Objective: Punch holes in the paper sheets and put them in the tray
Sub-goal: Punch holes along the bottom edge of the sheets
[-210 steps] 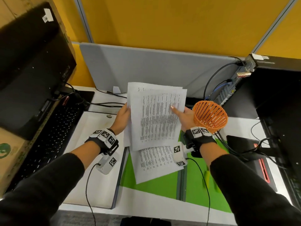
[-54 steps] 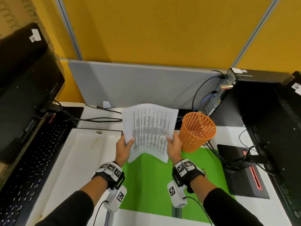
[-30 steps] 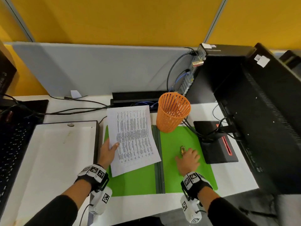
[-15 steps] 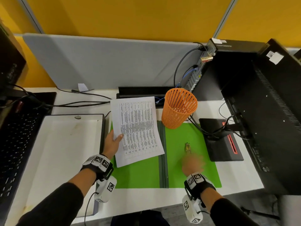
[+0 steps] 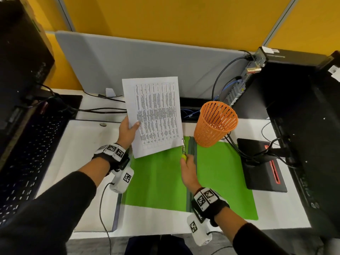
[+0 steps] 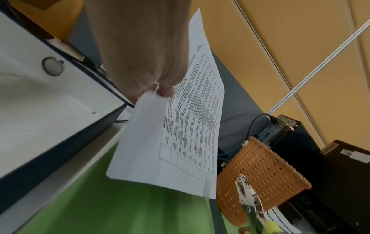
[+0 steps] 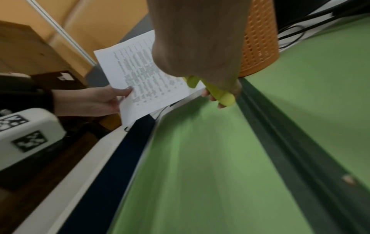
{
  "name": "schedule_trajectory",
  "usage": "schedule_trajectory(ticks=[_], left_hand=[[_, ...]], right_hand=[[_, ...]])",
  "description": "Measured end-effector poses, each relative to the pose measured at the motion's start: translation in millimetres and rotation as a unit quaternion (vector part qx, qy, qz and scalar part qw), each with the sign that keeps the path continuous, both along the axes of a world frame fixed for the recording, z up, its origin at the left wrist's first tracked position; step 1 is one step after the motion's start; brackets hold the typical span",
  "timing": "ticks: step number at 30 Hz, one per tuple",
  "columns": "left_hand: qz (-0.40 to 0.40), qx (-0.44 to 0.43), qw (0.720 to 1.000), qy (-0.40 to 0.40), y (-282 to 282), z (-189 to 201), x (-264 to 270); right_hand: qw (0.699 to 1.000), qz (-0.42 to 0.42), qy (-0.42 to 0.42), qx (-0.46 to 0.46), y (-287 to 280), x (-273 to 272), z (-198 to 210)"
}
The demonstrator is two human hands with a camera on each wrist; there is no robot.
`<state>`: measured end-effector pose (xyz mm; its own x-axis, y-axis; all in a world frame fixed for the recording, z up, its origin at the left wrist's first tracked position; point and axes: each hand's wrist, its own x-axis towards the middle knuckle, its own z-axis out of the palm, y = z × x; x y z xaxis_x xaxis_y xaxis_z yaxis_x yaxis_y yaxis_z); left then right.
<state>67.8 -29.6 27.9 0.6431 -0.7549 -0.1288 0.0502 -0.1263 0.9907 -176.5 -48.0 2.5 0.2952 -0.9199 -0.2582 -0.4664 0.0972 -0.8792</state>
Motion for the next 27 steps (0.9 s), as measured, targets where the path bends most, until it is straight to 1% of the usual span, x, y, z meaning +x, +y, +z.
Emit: schedule_trajectory(ticks=[2, 4, 9, 15, 20, 27], left_hand=[[0.004, -0.006, 1.000, -0.016, -4.0, 7.2, 9.3], [0.007, -0.009, 1.000, -0.012, -8.4, 13.8, 15.5], [0.018, -0.025, 1.000, -0.006, -16.6, 29.6, 21.3], [0.017, -0.033, 0.999, 0.005, -22.2, 39.8, 20.1], [0.016, -0.038, 0.999, 0.011, -22.7, 39.4, 19.4], [0.018, -0.033, 0.999, 0.027, -23.0, 32.9, 11.8]], right_hand=[[0.998, 0.052, -0.033, 0.030, 7.7, 12.8, 6.8], [0.994, 0.080, -0.060, 0.051, 13.8, 22.7, 6.4], [0.985, 0.107, -0.097, 0.099, 25.0, 43.0, 1.2], [0.968, 0.151, -0.129, 0.152, 30.8, 51.9, 1.3], [0.960, 0.167, -0.132, 0.179, 31.0, 56.0, 5.2], [0.959, 0.189, -0.128, 0.166, 28.8, 62.0, 9.8]])
